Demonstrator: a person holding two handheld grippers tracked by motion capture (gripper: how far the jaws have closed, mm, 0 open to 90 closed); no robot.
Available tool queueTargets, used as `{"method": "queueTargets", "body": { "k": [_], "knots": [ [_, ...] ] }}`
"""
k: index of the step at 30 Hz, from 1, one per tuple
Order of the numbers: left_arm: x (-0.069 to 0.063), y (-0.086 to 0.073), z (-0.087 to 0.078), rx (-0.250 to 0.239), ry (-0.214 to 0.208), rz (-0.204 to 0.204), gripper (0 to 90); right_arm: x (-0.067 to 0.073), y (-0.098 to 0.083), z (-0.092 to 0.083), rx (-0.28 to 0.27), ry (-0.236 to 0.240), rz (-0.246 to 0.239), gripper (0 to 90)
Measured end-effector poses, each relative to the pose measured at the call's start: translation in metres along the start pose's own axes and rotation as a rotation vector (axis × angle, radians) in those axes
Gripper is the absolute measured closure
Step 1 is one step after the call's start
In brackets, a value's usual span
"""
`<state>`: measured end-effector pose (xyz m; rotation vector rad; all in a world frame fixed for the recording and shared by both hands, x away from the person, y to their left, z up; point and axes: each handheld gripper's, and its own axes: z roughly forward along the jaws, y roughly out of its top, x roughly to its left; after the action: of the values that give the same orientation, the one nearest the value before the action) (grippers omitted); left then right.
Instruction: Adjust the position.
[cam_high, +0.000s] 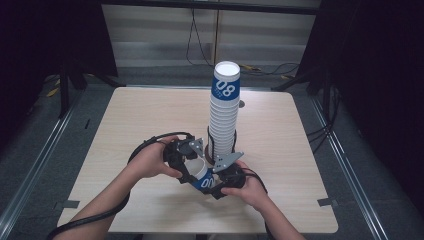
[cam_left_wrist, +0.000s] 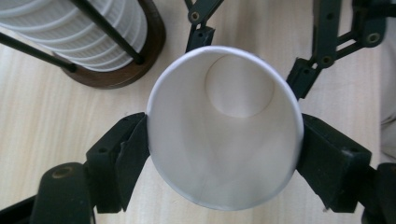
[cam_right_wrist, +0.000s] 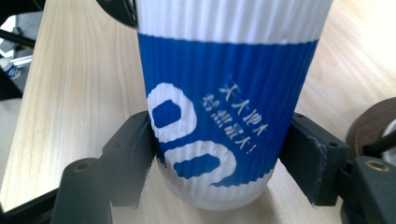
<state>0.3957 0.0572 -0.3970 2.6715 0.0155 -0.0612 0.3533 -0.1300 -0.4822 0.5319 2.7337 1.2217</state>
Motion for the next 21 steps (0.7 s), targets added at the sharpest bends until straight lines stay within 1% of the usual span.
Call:
{"method": "queueTargets", "body": {
  "k": [1,2,3,4,5,7,9,10,11,12,13,14,15,16,17,18,19,20,21],
  "knots": [
    [-0.001,0.0,-0.001,-0.022,-0.001,0.013,42.5,0.0,-0.002,0.0,-0.002,-0.016,0.003,28.4],
    [-0.001,0.0,-0.002,-0.019,0.015,0.023,36.9,-0.002,-0.003,0.0,-0.007,0.001,0.004,28.4],
    [-0.002,0.0,-0.001,-0.011,0.036,0.012,29.7,-0.002,-0.004,-0.001,-0.009,0.008,0.004,28.3],
    [-0.001,0.0,-0.001,0.013,0.046,0.009,22.7,-0.002,-0.004,-0.001,-0.012,0.007,0.007,28.3],
    [-0.001,0.0,-0.001,0.019,0.051,0.01,20.2,-0.002,-0.004,-0.001,-0.014,0.006,0.0,28.2],
    [-0.001,-0.002,-0.001,0.01,0.043,0.005,20.4,-0.002,-0.004,0.0,-0.011,0.009,-0.006,28.0],
    [-0.001,-0.003,-0.003,-0.011,0.043,-0.02,18.6,-0.002,-0.005,-0.001,-0.01,0.008,-0.006,27.8],
    [0.0,-0.004,-0.004,-0.021,0.044,-0.019,18.0,-0.002,-0.006,-0.001,-0.006,0.01,-0.005,27.7],
    [0.0,-0.005,-0.004,-0.036,0.038,-0.031,17.9,-0.003,-0.007,-0.002,-0.003,0.011,-0.004,27.6],
    [0.001,-0.006,-0.007,-0.025,0.04,-0.024,17.5,-0.004,-0.008,-0.002,0.003,0.009,-0.003,27.5],
    [0.0,-0.008,-0.006,-0.045,0.046,-0.046,17.3,-0.004,-0.01,-0.002,0.011,0.01,0.001,27.4],
    [0.002,-0.008,-0.008,-0.029,0.052,-0.025,17.1,-0.005,-0.013,-0.002,0.023,0.013,0.003,27.2],
    [0.001,-0.009,-0.008,-0.054,0.058,-0.042,16.9,-0.005,-0.014,-0.001,0.028,0.005,0.0,27.1],
    [0.001,-0.01,-0.009,-0.059,0.055,-0.054,16.7,-0.005,-0.016,-0.001,0.023,0.012,0.01,26.7],
    [0.002,-0.011,-0.01,-0.068,0.05,-0.049,16.7,-0.005,-0.016,-0.001,0.025,0.016,0.024,26.2],
    [0.002,-0.012,-0.01,-0.071,0.055,-0.057,16.7,-0.005,-0.016,-0.002,0.019,0.014,0.028,25.4],
    [0.003,-0.013,-0.01,-0.074,0.053,-0.056,16.6,-0.005,-0.015,-0.002,0.013,0.014,0.028,24.9],
    [0.003,-0.014,-0.01,-0.077,0.056,-0.07,16.2,-0.006,-0.015,-0.003,0.01,0.016,0.033,24.0],
    [0.004,-0.015,-0.009,-0.075,0.058,-0.076,15.9,-0.006,-0.015,-0.004,0.006,0.018,0.037,22.7]
  ]
}}
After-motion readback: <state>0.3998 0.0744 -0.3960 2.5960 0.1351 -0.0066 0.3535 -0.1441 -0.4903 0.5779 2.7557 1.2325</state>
